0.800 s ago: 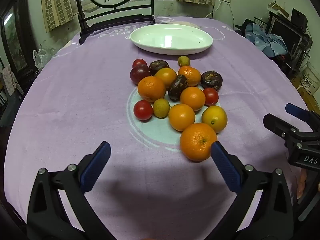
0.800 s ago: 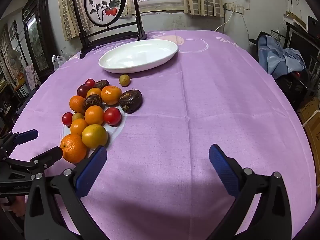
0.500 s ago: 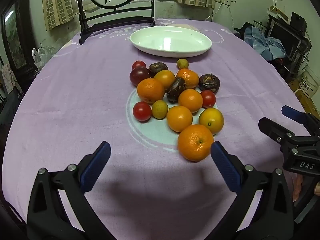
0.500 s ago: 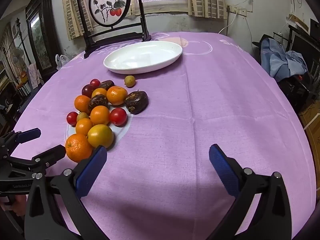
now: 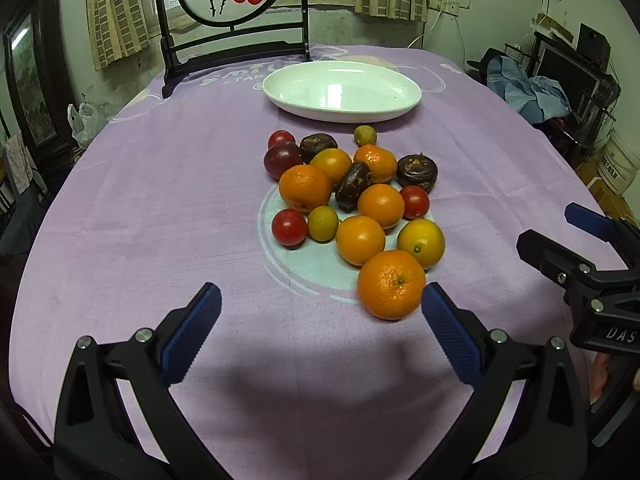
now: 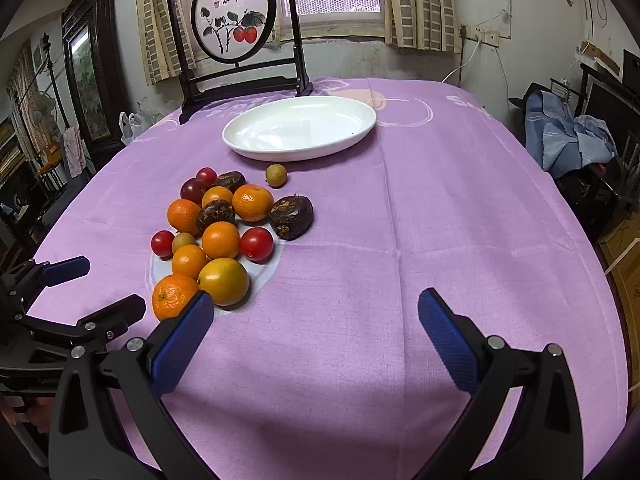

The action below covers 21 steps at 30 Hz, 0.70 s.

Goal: Organize fruits

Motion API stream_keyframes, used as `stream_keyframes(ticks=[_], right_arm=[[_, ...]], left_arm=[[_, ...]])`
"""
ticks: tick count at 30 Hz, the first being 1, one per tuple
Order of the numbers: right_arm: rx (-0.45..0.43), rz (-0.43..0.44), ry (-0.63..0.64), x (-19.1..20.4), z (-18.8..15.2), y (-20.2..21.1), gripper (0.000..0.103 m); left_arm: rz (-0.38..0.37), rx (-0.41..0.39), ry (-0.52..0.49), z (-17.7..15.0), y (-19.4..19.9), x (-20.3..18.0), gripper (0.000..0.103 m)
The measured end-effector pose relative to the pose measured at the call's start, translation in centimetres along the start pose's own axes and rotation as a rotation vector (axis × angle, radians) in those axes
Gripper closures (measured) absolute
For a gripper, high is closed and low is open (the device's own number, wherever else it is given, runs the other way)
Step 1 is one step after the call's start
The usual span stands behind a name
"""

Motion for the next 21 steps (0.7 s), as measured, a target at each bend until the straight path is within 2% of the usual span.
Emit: stream_keyframes(ticks=[21], right_arm=[[0.000, 0.004, -0.007, -0.17, -0.16, 0.01, 0.001]], left_arm=[[-0.003, 0.001, 0.002, -0.09, -0.06, -0.29, 0.002]])
Point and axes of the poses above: each gripper's, at about its wrist camera, not at the fingertips, and y roughly against the way its jaws point, x to its left, z to its top, the point moved 5 cm from there along -y, roughly the way its jaws point
